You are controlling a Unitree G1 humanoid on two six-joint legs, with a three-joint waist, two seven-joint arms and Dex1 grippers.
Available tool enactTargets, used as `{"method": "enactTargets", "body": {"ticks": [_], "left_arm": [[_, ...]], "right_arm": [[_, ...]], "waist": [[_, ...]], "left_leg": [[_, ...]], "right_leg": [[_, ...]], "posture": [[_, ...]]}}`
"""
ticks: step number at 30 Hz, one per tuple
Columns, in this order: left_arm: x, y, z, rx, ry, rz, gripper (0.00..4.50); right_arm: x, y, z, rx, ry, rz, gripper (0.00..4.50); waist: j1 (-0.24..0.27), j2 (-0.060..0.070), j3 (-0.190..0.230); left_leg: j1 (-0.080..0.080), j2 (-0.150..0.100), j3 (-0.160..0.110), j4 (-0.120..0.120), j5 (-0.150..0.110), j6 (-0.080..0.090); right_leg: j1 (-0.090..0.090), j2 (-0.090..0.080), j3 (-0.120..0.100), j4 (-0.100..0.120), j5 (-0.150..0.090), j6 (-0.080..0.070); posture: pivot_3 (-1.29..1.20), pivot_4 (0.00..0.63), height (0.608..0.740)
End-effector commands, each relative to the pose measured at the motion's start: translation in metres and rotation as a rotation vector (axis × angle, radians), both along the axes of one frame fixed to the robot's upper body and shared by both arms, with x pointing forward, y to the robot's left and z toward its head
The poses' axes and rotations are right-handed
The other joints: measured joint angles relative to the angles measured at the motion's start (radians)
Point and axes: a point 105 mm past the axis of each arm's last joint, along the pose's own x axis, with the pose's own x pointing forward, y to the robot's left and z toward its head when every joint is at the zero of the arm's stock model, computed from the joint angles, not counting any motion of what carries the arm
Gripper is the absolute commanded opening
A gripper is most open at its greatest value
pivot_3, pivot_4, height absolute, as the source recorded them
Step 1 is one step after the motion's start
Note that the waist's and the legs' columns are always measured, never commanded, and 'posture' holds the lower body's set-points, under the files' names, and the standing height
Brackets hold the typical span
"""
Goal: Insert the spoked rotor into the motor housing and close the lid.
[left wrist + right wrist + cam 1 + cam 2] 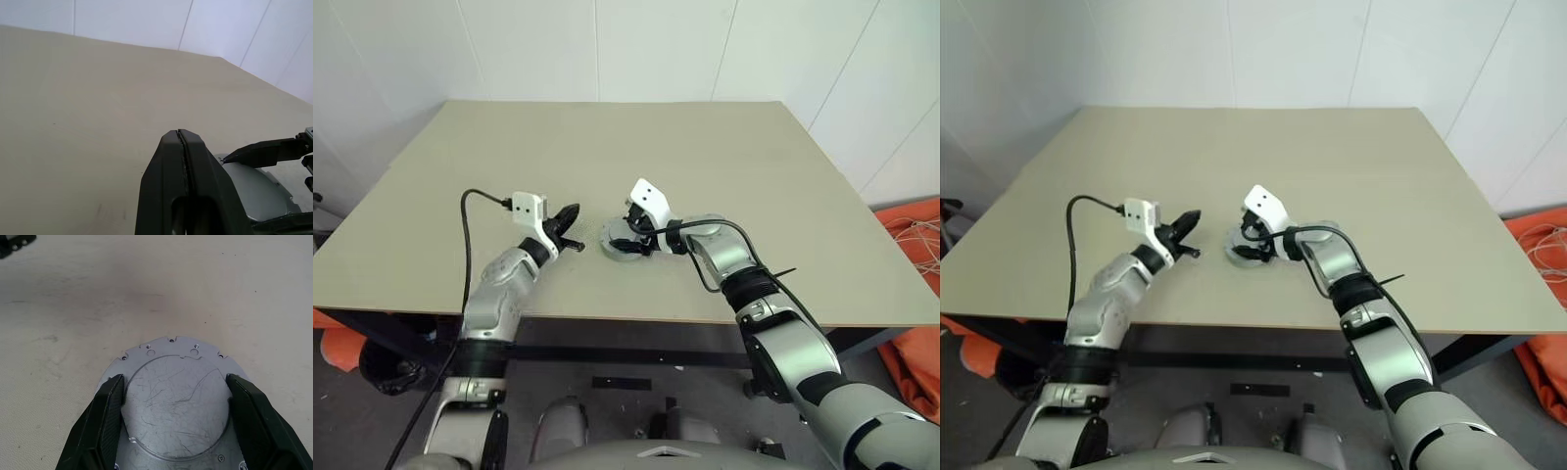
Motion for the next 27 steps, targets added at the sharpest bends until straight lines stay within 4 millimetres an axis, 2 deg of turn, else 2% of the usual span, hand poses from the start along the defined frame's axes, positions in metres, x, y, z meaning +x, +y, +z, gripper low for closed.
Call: {"method": "enactTargets", "body": {"ticks": [1,10,27], "left_arm": [[0.002,-0.015,0.001,-0.045,0.072,-0.126,0.0],[-0.006,-0.035,-0.005,-0.08,0.177,-0.234,0.0],[0.0,-0.042,-0.023,-0.036,0.278,-0.165,0.0]], "right_arm": [[-0.006,0.007,-0.007,-0.021,0.018,0.029,3.2],[-0.007,0.009,-0.005,-0.012,0.01,0.026,3.2],[-0.008,0.013,-0.003,-0.003,0.001,0.035,3.2]], "waist": [[0.0,0.0,0.0],[0.0,0.0,0.0],[0.0,0.0,0.0]], "left_leg": [[0.0,0.0,0.0,0.0,0.0,0.0],[0.001,0.0,0.001,0.0,0.0,0.0],[0.0,0.0,0.001,0.0,0.0,0.0]], "right_leg": [[0.0,0.0,0.0,0.0,0.0,0.0],[0.0,0.0,0.0,0.0,0.0,0.0],[0.0,0.0,0.0,-0.001,0.0,0.0]], "posture": [[0.0,0.0,0.74],[0.0,0.0,0.74],[0.0,0.0,0.74]]}}
